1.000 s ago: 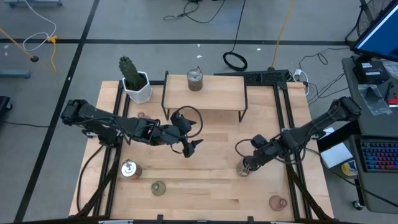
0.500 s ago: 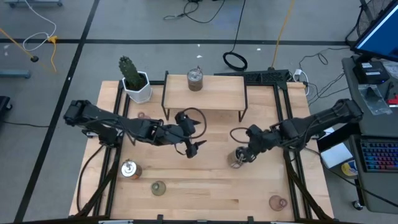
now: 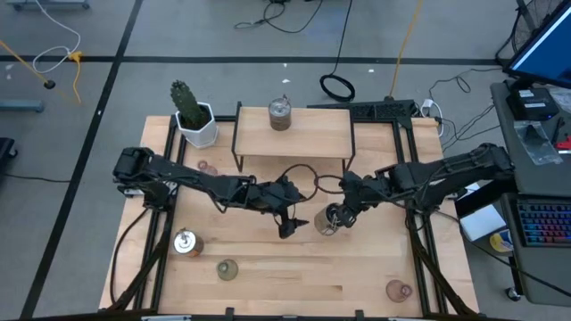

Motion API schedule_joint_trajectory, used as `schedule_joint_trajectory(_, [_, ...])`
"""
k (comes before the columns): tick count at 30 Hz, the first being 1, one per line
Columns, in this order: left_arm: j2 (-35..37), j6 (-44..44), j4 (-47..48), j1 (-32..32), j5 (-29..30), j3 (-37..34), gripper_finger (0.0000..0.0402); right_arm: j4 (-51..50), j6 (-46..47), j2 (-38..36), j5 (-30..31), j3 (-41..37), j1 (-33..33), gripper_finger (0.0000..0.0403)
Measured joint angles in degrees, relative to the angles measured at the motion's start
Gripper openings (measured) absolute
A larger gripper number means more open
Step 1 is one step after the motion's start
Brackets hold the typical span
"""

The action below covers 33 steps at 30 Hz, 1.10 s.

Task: Pick & Place candle stick holders
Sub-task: Put the right silver scented candle on the shelf

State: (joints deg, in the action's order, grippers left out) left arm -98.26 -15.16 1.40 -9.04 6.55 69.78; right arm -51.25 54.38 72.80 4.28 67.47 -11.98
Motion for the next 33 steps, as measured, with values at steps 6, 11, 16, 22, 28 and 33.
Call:
schedule_joint_trajectory(6, [-0.1,2.7,-1.2,0.5,-1.6,0.0,0.039,1.8,-3.8,2.4,-1.4,1.5,2.0,0.0])
schedule_joint_trajectory(11, [-0.1,3.8,-1.2,0.7,-3.8,0.0,0.039,4.2,-6.6,3.4,-1.6,2.6,3.7,0.0])
schedule_joint_trajectory(16, [-1.0,3.5,-1.6,1.1,-5.0,0.0,0.039,6.2,-7.3,3.4,-2.8,2.6,4.7,0.0])
schedule_joint_trajectory(22, [-3.0,2.7,-3.9,2.3,-8.4,-0.1,0.039,7.2,-7.4,3.7,-2.9,2.6,4.9,0.0])
schedule_joint_trajectory(28, [-4.1,2.7,-6.8,3.5,-11.3,0.1,0.039,10.0,-8.1,4.5,-3.1,2.6,4.9,0.0])
schedule_joint_trajectory(33, [-5.2,1.6,-8.6,4.3,-14.8,0.0,0.0391,11.7,-8.4,5.4,-4.4,2.6,4.9,0.0])
